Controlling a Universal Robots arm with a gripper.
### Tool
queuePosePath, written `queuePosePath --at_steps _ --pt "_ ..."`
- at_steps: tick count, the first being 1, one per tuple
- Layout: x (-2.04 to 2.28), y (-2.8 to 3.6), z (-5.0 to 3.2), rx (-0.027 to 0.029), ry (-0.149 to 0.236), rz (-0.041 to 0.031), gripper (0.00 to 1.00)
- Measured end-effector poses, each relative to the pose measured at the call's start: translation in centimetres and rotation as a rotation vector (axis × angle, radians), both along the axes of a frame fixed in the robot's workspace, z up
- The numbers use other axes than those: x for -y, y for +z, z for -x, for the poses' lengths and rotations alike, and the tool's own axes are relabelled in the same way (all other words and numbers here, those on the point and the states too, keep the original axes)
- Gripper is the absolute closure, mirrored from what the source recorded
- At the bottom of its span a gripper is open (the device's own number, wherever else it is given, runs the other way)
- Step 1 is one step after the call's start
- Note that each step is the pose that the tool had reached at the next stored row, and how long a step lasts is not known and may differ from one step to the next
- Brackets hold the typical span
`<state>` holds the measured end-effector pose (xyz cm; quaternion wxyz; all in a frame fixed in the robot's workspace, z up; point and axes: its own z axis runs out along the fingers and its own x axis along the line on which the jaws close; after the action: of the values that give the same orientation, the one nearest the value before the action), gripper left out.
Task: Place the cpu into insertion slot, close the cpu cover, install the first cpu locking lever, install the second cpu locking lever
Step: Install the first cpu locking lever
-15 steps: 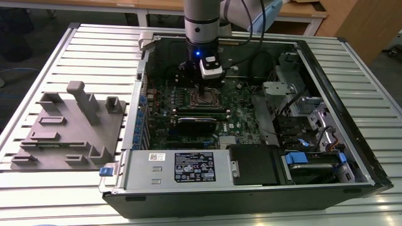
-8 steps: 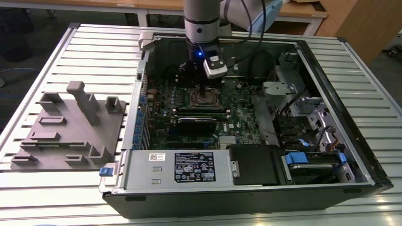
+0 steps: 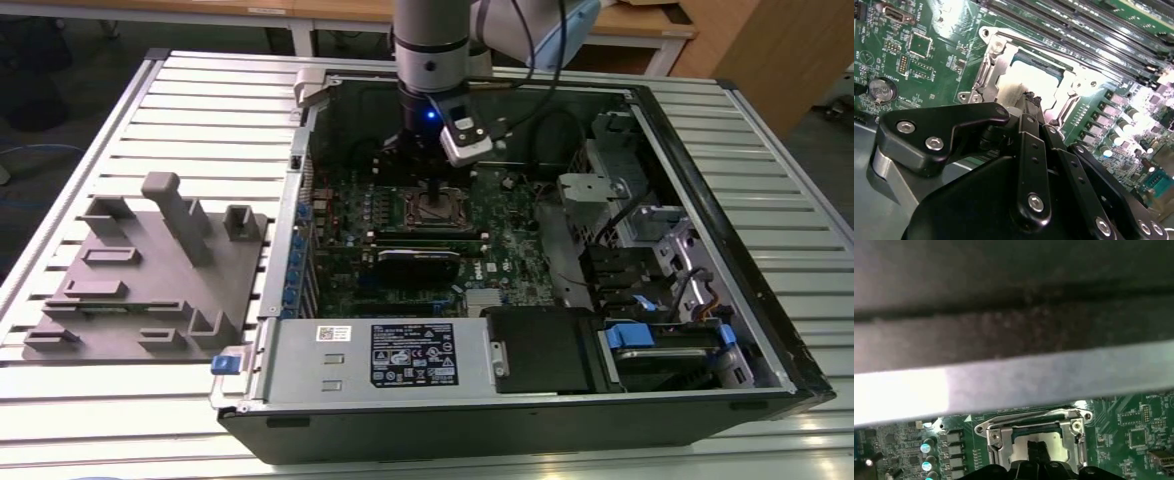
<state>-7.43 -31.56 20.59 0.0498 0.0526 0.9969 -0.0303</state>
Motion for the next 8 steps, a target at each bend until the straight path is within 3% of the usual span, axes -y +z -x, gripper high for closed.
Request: queuePosePath --at_steps 8 --pt "0.05 0.25 -0.09 -0.0002 0.007 -0.0001 0.9"
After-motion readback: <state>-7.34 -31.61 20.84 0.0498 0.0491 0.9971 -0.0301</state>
